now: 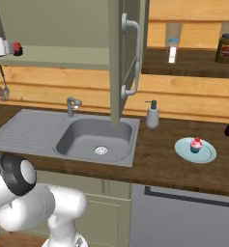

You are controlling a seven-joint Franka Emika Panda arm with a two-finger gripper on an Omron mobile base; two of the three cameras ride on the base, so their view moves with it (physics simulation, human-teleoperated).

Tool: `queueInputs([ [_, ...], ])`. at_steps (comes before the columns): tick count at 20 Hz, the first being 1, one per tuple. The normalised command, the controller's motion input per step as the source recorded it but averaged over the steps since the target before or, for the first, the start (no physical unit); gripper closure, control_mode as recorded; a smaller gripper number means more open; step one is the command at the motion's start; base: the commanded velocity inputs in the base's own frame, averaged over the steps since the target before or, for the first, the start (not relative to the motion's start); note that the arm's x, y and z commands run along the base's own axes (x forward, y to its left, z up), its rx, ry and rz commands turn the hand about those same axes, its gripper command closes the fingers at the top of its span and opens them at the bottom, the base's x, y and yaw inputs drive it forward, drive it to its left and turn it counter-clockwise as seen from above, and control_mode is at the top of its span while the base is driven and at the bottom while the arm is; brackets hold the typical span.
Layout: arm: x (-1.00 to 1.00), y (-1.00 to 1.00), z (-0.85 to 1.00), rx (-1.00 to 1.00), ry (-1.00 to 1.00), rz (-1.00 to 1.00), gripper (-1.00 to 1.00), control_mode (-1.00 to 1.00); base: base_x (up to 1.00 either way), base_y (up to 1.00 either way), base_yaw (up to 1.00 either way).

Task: From the different types of pastries on the counter, select a croissant and place it on the cutting board. Then retrieve a jar of jam from the cabinet and place it alongside the croissant on the cutting board.

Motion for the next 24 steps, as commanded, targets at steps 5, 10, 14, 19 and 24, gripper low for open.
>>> queueInputs([
  [5, 0.08, 0.06, -0.01, 0.00, 0.00, -0.01, -1.00, -1.00, 0.00, 0.00, 0.00],
  [10, 0.17, 0.00, -0.08, -0.01, -0.02, 0.00, -1.00, -1.00, 0.00, 0.00, 0.00],
  [14, 0.34, 0.00, -0.31, -0.04, -0.03, 0.00, -1.00, -1.00, 0.00, 0.00, 0.00],
  [19, 0.11, 0.02, 0.00, 0.00, 0.01, 0.00, -1.00, -1.00, 0.00, 0.00, 0.00],
  [24, 0.78, 0.27, 0.00, 0.00, 0.03, -0.03, -1.00, -1.00, 0.00, 0.00, 0.00],
])
